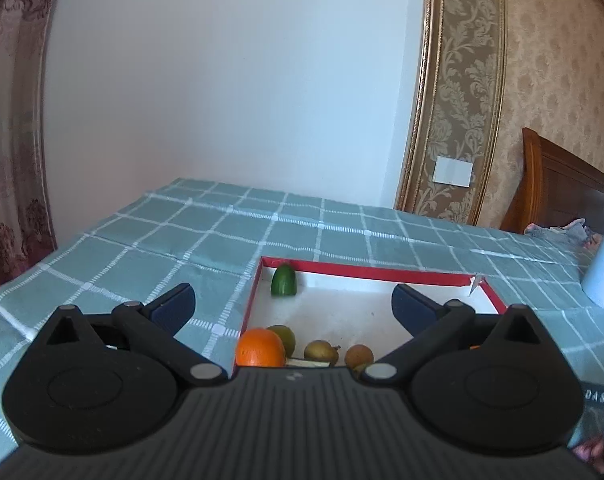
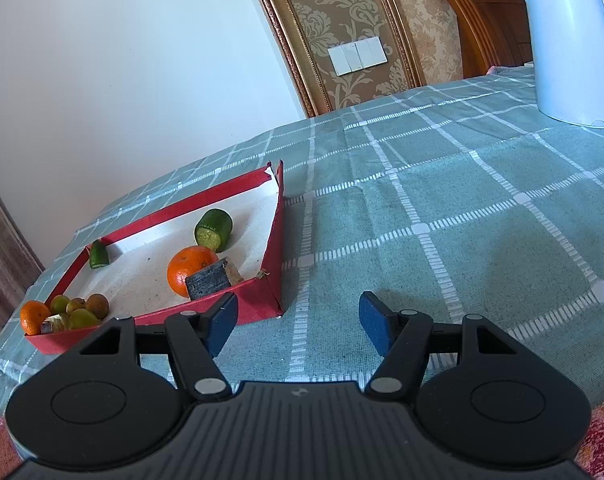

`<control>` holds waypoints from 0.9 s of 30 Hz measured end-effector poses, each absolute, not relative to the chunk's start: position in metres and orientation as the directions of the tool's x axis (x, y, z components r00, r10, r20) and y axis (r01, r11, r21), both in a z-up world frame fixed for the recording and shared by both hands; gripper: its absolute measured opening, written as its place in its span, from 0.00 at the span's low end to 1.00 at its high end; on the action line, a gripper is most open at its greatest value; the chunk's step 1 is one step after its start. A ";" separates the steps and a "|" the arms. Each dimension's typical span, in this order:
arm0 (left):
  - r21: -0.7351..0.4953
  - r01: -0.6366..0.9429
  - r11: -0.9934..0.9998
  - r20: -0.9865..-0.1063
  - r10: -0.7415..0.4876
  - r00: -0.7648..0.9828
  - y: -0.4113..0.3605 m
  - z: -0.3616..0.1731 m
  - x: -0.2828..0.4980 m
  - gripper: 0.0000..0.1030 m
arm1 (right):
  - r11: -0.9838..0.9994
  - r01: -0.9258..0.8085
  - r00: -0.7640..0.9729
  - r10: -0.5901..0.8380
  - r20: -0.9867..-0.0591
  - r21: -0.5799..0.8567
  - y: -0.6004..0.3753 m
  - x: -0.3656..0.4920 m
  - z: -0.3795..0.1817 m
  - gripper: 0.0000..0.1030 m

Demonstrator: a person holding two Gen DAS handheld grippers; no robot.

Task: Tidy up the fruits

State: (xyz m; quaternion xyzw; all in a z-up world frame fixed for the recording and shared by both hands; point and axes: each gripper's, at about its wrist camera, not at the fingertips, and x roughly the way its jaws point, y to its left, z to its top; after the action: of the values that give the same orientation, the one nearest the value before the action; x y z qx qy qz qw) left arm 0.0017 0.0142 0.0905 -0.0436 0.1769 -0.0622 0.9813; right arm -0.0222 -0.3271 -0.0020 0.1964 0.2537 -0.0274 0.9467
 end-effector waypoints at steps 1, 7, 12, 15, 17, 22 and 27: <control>-0.097 0.108 0.989 -0.335 -0.135 0.932 0.013 0.090 -0.003 1.00 | 0.922 0.152 0.870 0.047 -0.491 0.357 -0.327 -0.022 -0.002 0.64; -0.078 0.091 0.993 -0.381 -0.114 0.918 0.004 0.082 -0.014 1.00 | 0.922 0.162 0.869 0.036 -0.493 0.352 -0.327 -0.023 -0.002 0.65; -0.039 0.042 0.998 -0.430 -0.054 0.901 0.002 0.075 -0.015 1.00 | 0.925 0.161 0.870 0.033 -0.492 0.345 -0.326 -0.023 -0.001 0.65; -0.020 0.034 0.999 -0.443 -0.039 0.896 0.003 0.073 -0.018 1.00 | 0.933 0.154 0.876 0.024 -0.481 0.326 -0.323 -0.025 0.001 0.65; -0.019 0.038 0.999 -0.447 -0.043 0.893 0.003 0.071 -0.020 1.00 | 0.944 0.150 0.882 0.007 -0.472 0.293 -0.317 -0.027 0.004 0.65; -0.003 0.004 1.000 -0.486 -0.005 0.874 0.000 0.065 -0.018 1.00 | 0.976 0.085 0.878 0.022 -0.478 0.200 -0.277 -0.038 0.020 0.72; 0.009 -0.021 1.000 -0.507 0.023 0.861 -0.003 0.060 -0.017 1.00 | 0.995 0.021 0.872 0.032 -0.489 0.102 -0.225 -0.045 0.032 0.85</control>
State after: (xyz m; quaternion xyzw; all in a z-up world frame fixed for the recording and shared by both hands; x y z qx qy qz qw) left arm -0.0171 -0.0028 0.0604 0.0018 0.2630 0.0114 0.9647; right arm -0.0450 -0.2250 0.0323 0.0522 0.2532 0.0028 0.9660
